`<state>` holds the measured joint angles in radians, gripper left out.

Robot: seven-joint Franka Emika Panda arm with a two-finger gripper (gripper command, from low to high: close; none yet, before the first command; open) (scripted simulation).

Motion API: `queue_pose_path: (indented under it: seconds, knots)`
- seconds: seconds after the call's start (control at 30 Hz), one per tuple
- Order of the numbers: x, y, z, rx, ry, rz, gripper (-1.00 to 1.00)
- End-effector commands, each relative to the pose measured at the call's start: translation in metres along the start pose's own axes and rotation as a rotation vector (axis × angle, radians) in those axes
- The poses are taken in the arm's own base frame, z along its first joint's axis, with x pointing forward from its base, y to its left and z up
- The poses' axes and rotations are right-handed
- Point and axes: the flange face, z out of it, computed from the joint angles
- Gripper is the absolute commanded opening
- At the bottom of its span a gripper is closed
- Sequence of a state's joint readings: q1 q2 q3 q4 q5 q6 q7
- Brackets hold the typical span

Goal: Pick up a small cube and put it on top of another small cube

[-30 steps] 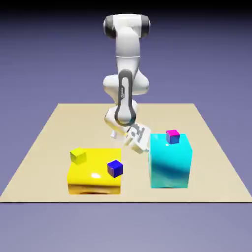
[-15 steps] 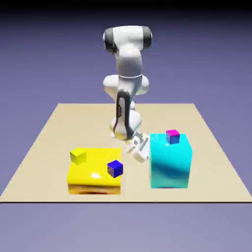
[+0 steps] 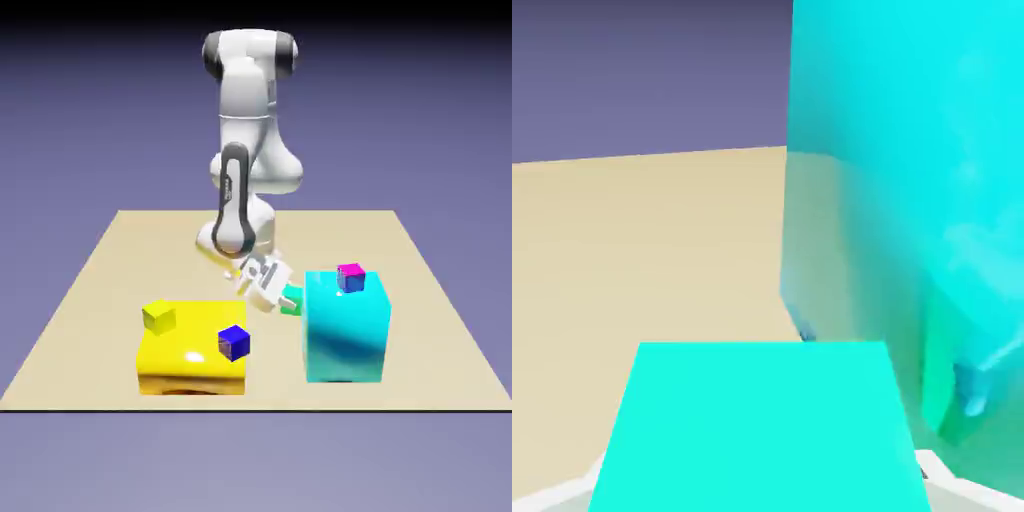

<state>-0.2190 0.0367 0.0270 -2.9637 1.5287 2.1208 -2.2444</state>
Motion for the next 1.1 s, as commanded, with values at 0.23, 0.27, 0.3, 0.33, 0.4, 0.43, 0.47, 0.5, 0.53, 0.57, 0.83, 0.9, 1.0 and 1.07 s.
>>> queue_pose_path:
  seconds: [0.23,0.27,0.3,0.33,0.4,0.43,0.47,0.5,0.53,0.57,0.83,0.9,1.0,1.07]
  knots:
    - [0.082,0.066,-0.029,0.15,-0.023,-0.195,-1.0]
    - [0.09,0.074,-0.035,0.166,-0.035,-0.216,-1.0]
    - [0.098,0.082,-0.042,0.181,-0.049,-0.236,-1.0]
    - [0.105,0.089,-0.049,0.196,-0.065,-0.255,-1.0]
    - [0.119,0.103,-0.064,0.223,-0.102,-0.29,-1.0]
    - [0.125,0.11,-0.072,0.235,-0.123,-0.305,-1.0]
    - [0.131,0.117,-0.08,0.247,-0.146,-0.319,-1.0]
    - [0.136,0.124,-0.089,0.258,-0.171,-0.332,-1.0]
    - [0.141,0.13,-0.098,0.268,-0.197,-0.343,-1.0]
    - [0.146,0.137,-0.107,0.278,-0.225,-0.352,-1.0]
    - [0.173,0.179,-0.193,0.329,-0.494,-0.364,-1.0]
    - [0.181,0.187,-0.21,0.342,-0.556,-0.357,-1.0]
    - [0.209,0.196,-0.195,0.402,-0.567,-0.386,-1.0]
    - [0.227,0.2,-0.183,0.444,-0.579,-0.406,-1.0]
